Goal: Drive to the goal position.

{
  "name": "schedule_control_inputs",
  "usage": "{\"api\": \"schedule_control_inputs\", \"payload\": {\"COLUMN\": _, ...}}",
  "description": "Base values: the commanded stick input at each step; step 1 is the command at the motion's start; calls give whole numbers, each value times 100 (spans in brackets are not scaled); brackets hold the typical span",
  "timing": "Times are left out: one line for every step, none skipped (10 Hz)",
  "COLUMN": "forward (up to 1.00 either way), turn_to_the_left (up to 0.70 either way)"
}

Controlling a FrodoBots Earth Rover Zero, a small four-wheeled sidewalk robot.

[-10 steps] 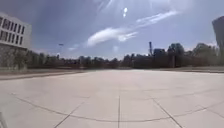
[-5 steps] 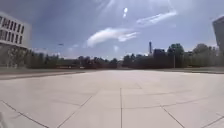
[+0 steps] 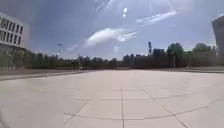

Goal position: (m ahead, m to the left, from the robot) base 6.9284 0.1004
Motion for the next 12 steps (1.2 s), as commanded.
{"api": "schedule_control_inputs", "payload": {"forward": 70, "turn_to_the_left": -1}}
{"api": "schedule_control_inputs", "payload": {"forward": 70, "turn_to_the_left": -1}}
{"api": "schedule_control_inputs", "payload": {"forward": 70, "turn_to_the_left": -1}}
{"api": "schedule_control_inputs", "payload": {"forward": 70, "turn_to_the_left": -1}}
{"api": "schedule_control_inputs", "payload": {"forward": 70, "turn_to_the_left": -1}}
{"api": "schedule_control_inputs", "payload": {"forward": 70, "turn_to_the_left": -1}}
{"api": "schedule_control_inputs", "payload": {"forward": 70, "turn_to_the_left": -1}}
{"api": "schedule_control_inputs", "payload": {"forward": 70, "turn_to_the_left": -1}}
{"api": "schedule_control_inputs", "payload": {"forward": 70, "turn_to_the_left": -1}}
{"api": "schedule_control_inputs", "payload": {"forward": 70, "turn_to_the_left": -1}}
{"api": "schedule_control_inputs", "payload": {"forward": 70, "turn_to_the_left": -1}}
{"api": "schedule_control_inputs", "payload": {"forward": 70, "turn_to_the_left": -1}}
